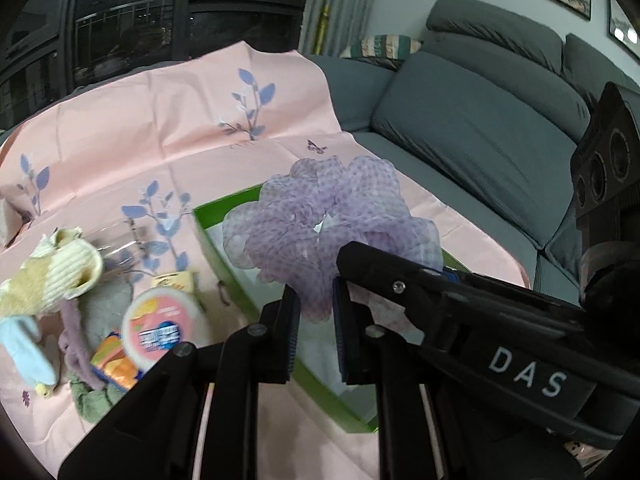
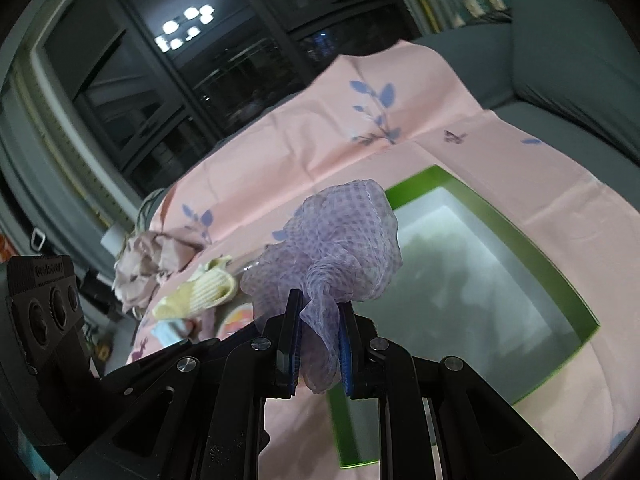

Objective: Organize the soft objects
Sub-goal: 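Carry the bath puff with the right gripper into the green box and release, then move the right gripper back to the pile toward the blue snack box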

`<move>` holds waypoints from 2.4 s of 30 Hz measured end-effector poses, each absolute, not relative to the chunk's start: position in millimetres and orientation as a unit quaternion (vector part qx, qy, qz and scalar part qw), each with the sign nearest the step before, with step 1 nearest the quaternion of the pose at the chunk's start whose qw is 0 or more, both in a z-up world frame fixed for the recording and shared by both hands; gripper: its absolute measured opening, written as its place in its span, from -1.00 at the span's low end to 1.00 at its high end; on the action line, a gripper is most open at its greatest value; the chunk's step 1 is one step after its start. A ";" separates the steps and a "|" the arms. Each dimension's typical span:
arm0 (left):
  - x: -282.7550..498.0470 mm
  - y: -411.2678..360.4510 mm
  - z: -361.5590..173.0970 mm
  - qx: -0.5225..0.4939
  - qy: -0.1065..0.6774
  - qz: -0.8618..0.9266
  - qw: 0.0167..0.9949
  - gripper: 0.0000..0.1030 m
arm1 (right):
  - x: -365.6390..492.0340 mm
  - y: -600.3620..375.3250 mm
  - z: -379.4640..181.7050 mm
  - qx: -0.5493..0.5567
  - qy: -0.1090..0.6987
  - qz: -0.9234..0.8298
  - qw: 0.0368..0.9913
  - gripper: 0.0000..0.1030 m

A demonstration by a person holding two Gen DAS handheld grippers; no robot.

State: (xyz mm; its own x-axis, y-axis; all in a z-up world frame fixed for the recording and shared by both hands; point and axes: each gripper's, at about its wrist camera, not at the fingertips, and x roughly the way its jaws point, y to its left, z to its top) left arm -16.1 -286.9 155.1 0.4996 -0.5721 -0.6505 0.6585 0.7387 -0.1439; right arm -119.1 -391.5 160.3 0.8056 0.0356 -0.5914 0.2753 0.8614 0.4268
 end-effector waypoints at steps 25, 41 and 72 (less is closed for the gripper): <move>-16.4 -318.5 133.8 0.083 0.377 -0.368 0.846 0.20 | -125.0 -431.4 138.9 0.299 0.345 -0.149 0.877 0.05; -38.2 -207.4 184.7 -0.005 0.325 -0.311 0.893 0.97 | -119.7 -388.9 174.3 0.246 0.297 -0.117 0.915 0.87; 5.4 -14.1 72.0 -0.080 0.414 -0.110 0.900 0.95 | -60.2 -233.6 139.3 0.164 0.374 0.011 0.913 0.87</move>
State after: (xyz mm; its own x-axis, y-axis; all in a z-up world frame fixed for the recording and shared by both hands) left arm 5.4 -14.1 72.0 0.6335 -0.2643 -0.7272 0.1312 0.9629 -0.2356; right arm -60.2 -233.6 139.3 0.7195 0.1433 -0.6795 0.1017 0.9462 0.3072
